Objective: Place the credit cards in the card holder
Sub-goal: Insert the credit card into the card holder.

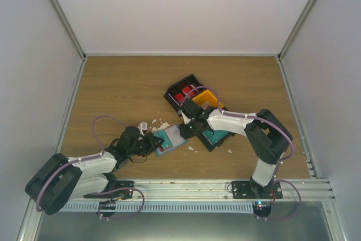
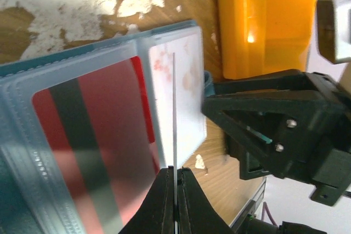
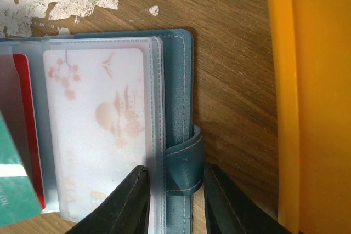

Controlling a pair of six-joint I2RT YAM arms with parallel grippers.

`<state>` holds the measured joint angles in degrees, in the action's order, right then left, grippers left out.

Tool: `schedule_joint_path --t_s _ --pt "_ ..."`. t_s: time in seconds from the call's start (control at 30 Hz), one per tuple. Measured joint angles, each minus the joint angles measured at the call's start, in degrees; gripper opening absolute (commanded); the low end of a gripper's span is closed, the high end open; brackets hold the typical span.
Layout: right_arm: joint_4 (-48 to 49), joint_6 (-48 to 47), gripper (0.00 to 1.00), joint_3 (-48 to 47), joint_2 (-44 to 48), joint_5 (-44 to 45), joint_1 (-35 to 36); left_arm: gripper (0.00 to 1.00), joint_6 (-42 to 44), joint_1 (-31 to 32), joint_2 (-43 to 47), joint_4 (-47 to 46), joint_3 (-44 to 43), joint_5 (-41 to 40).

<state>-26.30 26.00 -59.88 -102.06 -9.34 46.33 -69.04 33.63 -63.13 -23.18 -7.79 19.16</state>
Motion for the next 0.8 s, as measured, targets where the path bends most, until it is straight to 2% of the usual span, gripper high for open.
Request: schedule_joint_path --t_s 0.27,0.8 --pt "0.0 0.0 0.28 0.0 -0.1 -0.5 -0.1 0.00 -0.5 0.0 -7.0 -5.5 0.0 1.6" --pt "-0.2 0.0 0.27 -0.3 -0.3 -1.1 -0.2 0.00 -3.9 0.0 -12.8 -13.5 1.9 2.0"
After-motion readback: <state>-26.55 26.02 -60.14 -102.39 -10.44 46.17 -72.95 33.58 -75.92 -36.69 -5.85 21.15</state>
